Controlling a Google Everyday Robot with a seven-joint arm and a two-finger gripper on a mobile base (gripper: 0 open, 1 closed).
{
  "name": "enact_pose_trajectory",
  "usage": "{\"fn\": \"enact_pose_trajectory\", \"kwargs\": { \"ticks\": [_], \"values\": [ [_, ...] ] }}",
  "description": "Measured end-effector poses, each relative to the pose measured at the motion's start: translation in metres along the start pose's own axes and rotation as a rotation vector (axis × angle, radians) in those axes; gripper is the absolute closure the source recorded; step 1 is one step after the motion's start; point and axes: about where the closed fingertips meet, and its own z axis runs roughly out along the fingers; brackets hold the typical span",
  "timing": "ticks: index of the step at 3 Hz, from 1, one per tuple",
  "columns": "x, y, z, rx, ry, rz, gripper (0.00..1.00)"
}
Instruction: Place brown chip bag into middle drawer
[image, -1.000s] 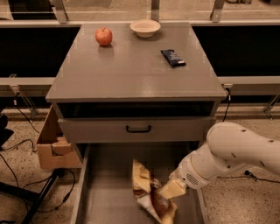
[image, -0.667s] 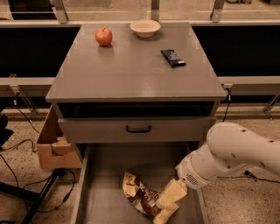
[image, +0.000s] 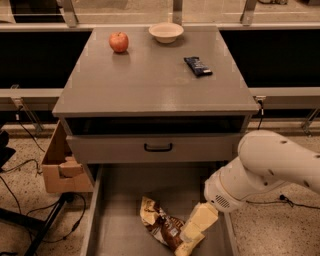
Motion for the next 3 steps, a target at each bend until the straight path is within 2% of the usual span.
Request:
{"fn": "enact_pose_trajectory", "kwargs": {
  "ticks": [1, 2, 3],
  "values": [
    [-0.018, 0.006, -0.056, 0.027, 0.042, -0.091, 0.0],
    [-0.03, 0.006, -0.126, 0.072, 0.074, -0.183, 0.0],
    [-0.027, 0.015, -0.191, 0.099, 0.108, -0.218, 0.0]
  ]
}}
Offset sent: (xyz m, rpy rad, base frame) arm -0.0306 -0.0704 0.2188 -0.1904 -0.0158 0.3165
